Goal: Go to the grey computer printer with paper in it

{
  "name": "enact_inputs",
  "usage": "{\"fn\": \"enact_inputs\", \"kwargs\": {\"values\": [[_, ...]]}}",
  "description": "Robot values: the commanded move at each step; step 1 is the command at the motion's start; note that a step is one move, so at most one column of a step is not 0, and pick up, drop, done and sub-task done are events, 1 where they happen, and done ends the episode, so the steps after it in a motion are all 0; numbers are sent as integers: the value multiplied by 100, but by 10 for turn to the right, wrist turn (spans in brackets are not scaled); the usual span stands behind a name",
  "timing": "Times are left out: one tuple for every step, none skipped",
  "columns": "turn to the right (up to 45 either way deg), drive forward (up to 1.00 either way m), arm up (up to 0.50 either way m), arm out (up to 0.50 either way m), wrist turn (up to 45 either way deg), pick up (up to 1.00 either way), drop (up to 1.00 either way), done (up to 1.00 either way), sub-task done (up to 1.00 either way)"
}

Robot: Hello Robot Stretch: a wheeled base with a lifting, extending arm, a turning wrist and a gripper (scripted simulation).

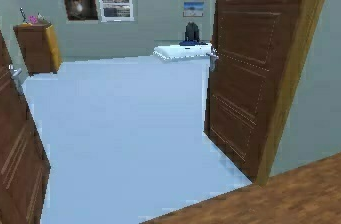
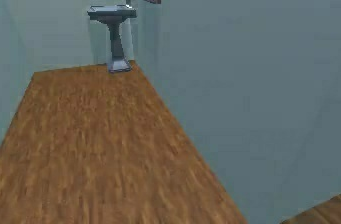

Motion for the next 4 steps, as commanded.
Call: {"fn": "enact_inputs", "kwargs": {"values": [[0,100,0,0,0,0,0,0,0],[0,100,0,0,0,0,0,0,0],[-60,0,0,0,0,0,0,0,0],[0,60,0,0,0,0,0,0,0]]}}
